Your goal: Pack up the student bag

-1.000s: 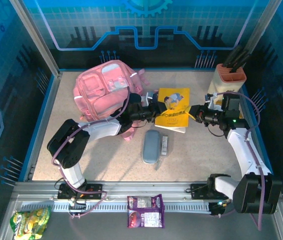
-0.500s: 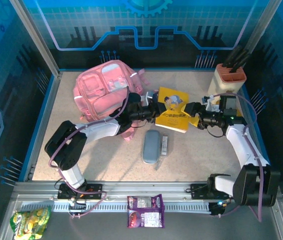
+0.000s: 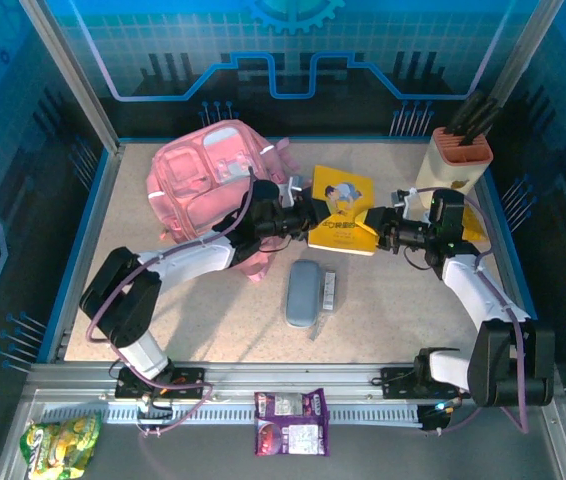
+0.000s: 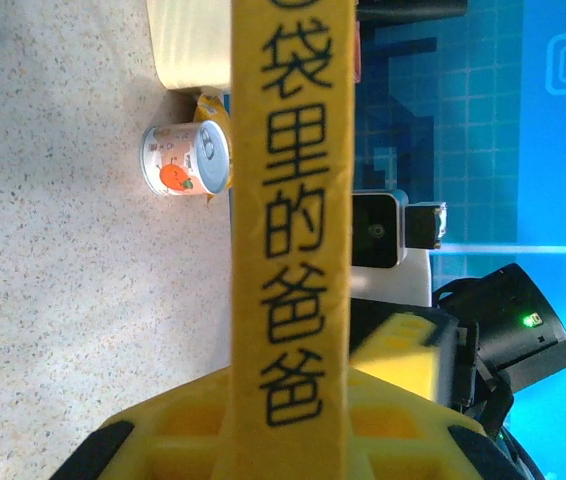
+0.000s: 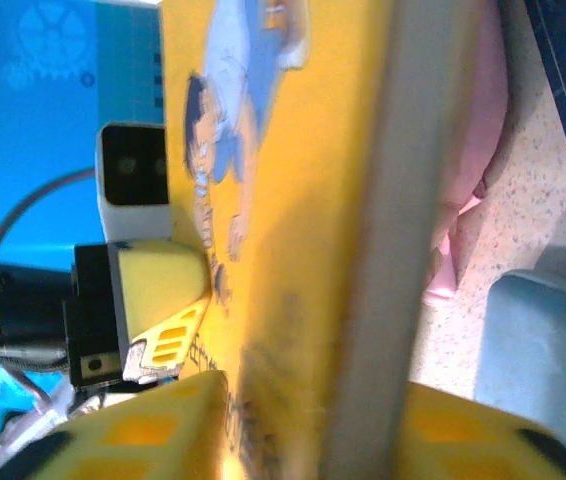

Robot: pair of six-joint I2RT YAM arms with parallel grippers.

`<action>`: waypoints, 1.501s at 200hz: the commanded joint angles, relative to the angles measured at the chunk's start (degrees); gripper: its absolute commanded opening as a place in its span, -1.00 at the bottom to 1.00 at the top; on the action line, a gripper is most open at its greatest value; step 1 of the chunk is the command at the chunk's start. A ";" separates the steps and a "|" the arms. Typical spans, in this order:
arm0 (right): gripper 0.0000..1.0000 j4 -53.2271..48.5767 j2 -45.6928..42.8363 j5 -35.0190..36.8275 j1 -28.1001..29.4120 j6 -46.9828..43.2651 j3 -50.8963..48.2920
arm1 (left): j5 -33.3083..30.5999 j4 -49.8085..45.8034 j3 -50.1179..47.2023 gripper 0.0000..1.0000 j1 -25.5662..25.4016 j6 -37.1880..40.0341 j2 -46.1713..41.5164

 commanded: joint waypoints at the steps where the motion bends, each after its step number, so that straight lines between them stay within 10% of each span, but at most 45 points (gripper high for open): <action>1: -0.56 -0.06 -1.05 -1.07 0.29 -0.86 1.69 | -1.58 -1.19 2.18 -0.95 -0.26 3.44 -2.26; 31: -0.99 -0.35 -1.30 -0.46 0.32 -1.73 3.20 | -2.16 -2.85 1.91 -0.78 -0.27 4.84 -2.86; 66: -1.00 -10.05 -2.66 3.69 0.32 -8.74 6.65 | -6.66 -15.16 1.39 -0.14 0.12 14.74 -7.69; 114: -1.00 -26.13 -2.87 11.15 1.25 -20.42 12.20 | -25.99 -47.70 7.14 0.25 0.22 42.58 -13.69; 162: -1.00 -26.26 -0.34 13.36 4.79 -21.24 11.96 | -43.89 -60.19 12.16 0.45 1.56 60.62 -8.23; 300: -1.00 -24.11 3.34 14.07 7.42 -20.26 11.58 | -39.96 -62.42 22.35 0.67 6.44 76.33 8.07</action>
